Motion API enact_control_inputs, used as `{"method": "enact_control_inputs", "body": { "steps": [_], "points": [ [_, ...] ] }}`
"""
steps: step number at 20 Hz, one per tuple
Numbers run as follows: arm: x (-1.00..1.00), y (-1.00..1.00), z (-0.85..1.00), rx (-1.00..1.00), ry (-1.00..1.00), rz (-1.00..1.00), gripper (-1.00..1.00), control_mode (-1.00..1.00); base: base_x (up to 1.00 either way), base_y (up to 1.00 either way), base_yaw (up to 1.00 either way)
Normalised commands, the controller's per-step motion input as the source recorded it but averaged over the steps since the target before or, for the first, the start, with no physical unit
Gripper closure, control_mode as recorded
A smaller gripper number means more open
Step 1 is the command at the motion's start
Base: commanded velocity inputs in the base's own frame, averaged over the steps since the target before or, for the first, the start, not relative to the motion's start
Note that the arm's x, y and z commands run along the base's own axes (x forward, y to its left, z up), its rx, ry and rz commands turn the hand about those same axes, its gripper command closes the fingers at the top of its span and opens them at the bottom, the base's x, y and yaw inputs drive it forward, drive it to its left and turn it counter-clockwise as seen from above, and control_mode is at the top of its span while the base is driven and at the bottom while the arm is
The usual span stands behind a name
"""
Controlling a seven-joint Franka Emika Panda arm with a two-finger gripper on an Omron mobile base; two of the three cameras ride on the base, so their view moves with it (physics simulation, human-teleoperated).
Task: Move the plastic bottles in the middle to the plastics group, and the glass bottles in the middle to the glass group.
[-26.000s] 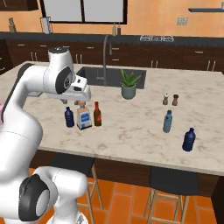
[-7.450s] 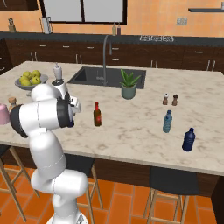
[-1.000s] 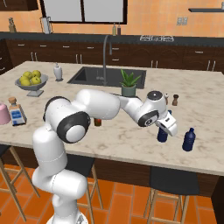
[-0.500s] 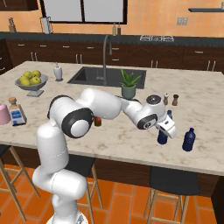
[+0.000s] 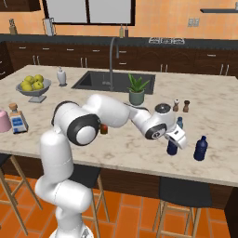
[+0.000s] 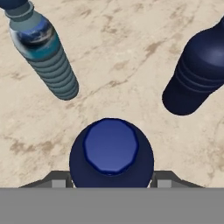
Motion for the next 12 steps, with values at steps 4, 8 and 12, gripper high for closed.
{"method": "enact_control_inputs", "body": {
  "steps": [4,8,12],
  "points": [
    [0.0,0.0,-0.24,0.0,0.0,0.0,1.0,-1.0,0.0,0.0,0.0],
    [0.0,0.0,-0.24,0.0,0.0,0.0,1.0,-1.0,0.0,0.0,0.0],
    [0.0,0.0,-0.23,0.0,0.0,0.0,1.0,-1.0,0.0,0.0,0.0]
  ]
}}
